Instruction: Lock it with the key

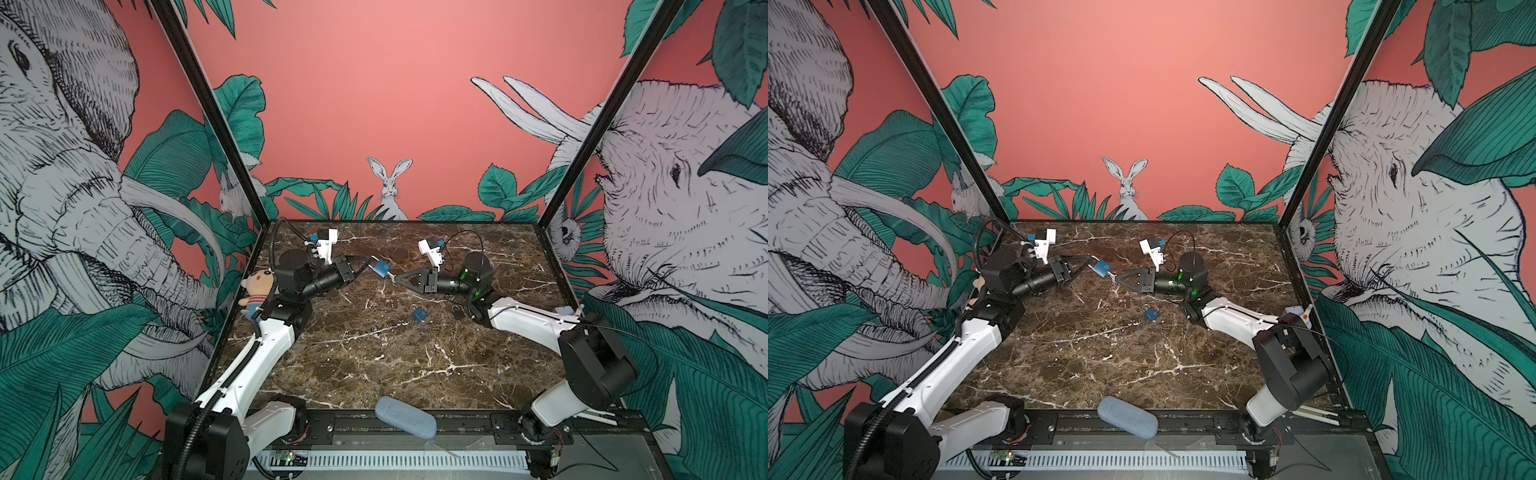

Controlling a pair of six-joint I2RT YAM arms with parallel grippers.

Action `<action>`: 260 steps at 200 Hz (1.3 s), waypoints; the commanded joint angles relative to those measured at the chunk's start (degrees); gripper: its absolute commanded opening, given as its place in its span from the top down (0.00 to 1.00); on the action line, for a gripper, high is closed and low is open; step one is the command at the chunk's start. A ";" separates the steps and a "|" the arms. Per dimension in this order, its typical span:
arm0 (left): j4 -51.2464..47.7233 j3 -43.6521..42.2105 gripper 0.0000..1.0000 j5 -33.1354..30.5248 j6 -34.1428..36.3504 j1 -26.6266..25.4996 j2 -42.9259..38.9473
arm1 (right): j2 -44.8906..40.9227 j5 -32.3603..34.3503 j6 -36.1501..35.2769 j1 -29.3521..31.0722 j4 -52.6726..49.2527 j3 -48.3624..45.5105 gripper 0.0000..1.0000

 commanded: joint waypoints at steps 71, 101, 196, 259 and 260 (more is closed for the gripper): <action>-6.73 -0.01 1.00 0.70 7.02 2.84 -1.93 | -4.96 0.21 -3.02 -3.51 -3.40 -4.36 1.00; -17.37 0.75 1.00 1.89 14.62 2.84 1.14 | -8.64 4.07 -15.09 -4.18 -22.57 -2.92 1.00; -24.19 -0.25 1.00 2.05 28.30 -2.39 15.81 | -9.15 9.63 -26.35 -4.18 -39.20 0.62 1.00; -26.18 1.01 1.00 1.15 33.51 -4.02 24.46 | -7.66 9.65 -26.18 -4.18 -38.22 1.16 1.00; -26.17 1.02 1.00 1.15 33.50 -4.02 24.61 | -7.65 9.67 -26.17 -4.14 -38.20 1.16 1.00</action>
